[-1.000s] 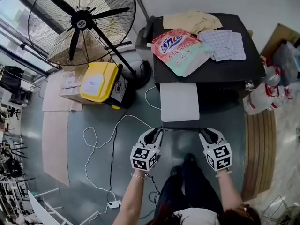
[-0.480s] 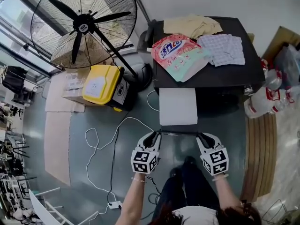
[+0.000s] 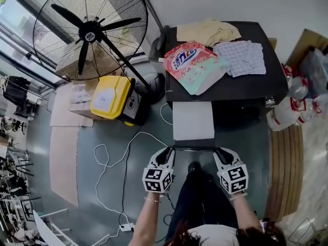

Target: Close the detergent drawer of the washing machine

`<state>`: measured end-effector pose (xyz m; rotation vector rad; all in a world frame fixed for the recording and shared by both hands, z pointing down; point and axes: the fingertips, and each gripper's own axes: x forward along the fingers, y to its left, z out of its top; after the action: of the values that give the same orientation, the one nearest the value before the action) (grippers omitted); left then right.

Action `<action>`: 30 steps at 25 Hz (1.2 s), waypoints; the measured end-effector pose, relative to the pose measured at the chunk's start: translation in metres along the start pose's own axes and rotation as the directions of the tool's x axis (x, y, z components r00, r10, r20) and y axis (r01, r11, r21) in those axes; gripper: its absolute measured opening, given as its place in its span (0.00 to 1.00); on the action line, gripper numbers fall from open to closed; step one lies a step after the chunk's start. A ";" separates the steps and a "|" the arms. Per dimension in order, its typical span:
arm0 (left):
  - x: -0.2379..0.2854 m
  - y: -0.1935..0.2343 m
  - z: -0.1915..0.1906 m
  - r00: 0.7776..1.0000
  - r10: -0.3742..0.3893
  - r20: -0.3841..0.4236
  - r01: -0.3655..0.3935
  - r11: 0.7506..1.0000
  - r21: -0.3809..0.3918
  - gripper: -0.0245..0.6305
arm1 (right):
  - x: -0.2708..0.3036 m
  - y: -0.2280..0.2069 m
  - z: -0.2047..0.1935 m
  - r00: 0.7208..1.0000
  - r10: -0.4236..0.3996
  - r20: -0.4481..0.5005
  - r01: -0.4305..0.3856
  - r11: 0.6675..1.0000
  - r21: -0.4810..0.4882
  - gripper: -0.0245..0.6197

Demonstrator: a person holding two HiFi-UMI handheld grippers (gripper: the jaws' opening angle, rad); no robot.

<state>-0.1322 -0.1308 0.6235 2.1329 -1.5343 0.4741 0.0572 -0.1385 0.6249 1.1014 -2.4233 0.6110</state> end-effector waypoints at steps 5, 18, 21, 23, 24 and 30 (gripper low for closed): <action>0.007 0.005 0.004 1.000 -0.007 -0.007 0.007 1.000 0.011 0.16 | 0.007 -0.004 0.004 1.000 -0.008 0.006 0.007 1.000 0.014 0.17; 0.029 0.018 0.024 0.999 -0.040 -0.007 0.040 0.999 0.014 0.16 | 0.026 -0.017 0.023 0.998 -0.057 0.028 0.055 0.997 0.051 0.17; 0.035 0.018 0.030 0.998 -0.056 0.002 0.056 0.998 0.010 0.16 | 0.030 -0.024 0.030 0.996 -0.078 0.039 0.076 0.995 0.058 0.17; 0.038 0.019 0.032 0.998 -0.064 0.005 0.064 0.998 0.003 0.16 | 0.032 -0.027 0.033 0.995 -0.087 0.041 0.084 0.995 0.062 0.17; 0.039 0.019 0.033 0.998 -0.067 0.005 0.067 0.998 0.002 0.16 | 0.032 -0.027 0.034 0.995 -0.092 0.042 0.089 0.994 0.065 0.17; 0.044 0.023 0.038 0.997 -0.078 -0.001 0.078 0.997 0.011 0.16 | 0.037 -0.031 0.039 0.992 -0.113 0.047 0.110 0.991 0.076 0.17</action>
<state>-0.1399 -0.1927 0.6195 2.1920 -1.4452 0.4571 0.0514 -0.1998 0.6192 1.2882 -2.3800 0.6469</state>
